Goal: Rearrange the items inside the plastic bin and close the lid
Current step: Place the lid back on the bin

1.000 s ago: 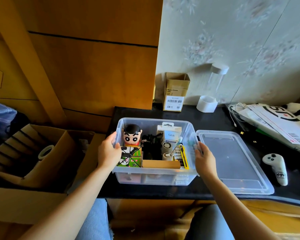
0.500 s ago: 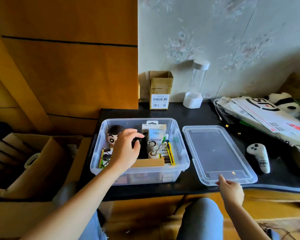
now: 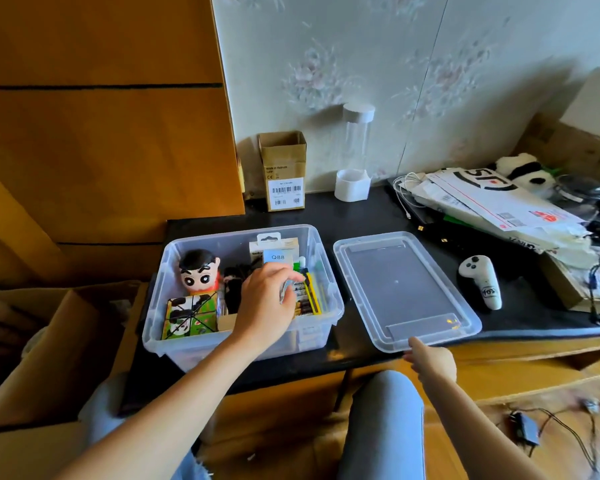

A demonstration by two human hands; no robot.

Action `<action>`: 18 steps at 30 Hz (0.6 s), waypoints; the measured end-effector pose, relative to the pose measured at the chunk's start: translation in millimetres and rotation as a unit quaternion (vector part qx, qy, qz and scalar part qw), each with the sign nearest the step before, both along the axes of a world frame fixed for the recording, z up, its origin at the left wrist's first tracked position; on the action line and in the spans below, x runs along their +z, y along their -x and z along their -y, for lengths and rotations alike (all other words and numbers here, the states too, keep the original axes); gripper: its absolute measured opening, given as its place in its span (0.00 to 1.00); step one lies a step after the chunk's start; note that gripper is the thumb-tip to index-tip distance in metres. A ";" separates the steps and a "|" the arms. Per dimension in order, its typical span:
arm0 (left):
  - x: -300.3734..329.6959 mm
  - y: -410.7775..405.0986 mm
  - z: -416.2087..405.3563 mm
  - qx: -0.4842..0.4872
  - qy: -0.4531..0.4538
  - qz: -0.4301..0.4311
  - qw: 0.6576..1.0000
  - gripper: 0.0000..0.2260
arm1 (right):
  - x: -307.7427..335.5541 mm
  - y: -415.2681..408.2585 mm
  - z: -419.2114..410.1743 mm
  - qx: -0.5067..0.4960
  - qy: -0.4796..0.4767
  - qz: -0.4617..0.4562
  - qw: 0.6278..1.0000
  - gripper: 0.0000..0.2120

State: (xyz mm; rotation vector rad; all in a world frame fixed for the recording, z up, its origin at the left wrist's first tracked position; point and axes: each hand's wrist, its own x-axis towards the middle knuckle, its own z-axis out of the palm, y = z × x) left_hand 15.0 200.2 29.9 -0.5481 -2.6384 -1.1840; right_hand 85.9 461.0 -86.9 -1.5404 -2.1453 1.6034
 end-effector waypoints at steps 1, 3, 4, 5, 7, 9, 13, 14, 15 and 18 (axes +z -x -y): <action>0.2 -1.5 -3.5 -0.007 0.001 -0.006 1.000 0.10 | 1.7 -1.4 1.4 -0.019 0.019 -0.009 1.000 0.13; 0.8 -4.2 -11.2 -0.028 0.007 -0.024 0.999 0.10 | 8.0 -2.8 6.1 -0.059 0.065 -0.052 0.995 0.12; 1.6 -5.9 -15.3 -0.041 0.009 -0.031 0.999 0.10 | 14.3 -1.6 9.4 -0.069 0.084 -0.084 0.990 0.12; 2.7 -8.0 -19.9 -0.055 0.010 -0.034 0.998 0.10 | 22.4 0.3 12.9 -0.068 0.095 -0.117 0.986 0.12; 5.0 -11.3 -29.4 -0.086 0.013 -0.028 0.996 0.10 | 43.5 7.6 20.5 -0.048 0.088 -0.176 0.979 0.13; 7.2 -13.2 -40.9 -0.127 0.014 -0.010 0.992 0.12 | 69.7 15.7 27.0 -0.034 0.059 -0.228 0.971 0.13; 11.9 -8.4 -63.3 -0.196 0.052 0.046 0.978 0.22 | 117.1 30.5 39.3 -0.010 -0.002 -0.315 0.949 0.13; 13.6 -6.7 -67.9 -0.203 0.061 0.065 0.975 0.25 | 126.6 32.8 42.4 0.000 -0.023 -0.333 0.943 0.12; 15.8 -4.8 -71.9 -0.204 0.061 0.085 0.973 0.27 | 135.8 35.1 45.8 0.018 -0.049 -0.346 0.937 0.11; 25.5 -1.4 -82.0 -0.175 0.016 0.122 0.977 0.26 | 160.5 40.5 58.0 0.098 -0.163 -0.362 0.913 0.10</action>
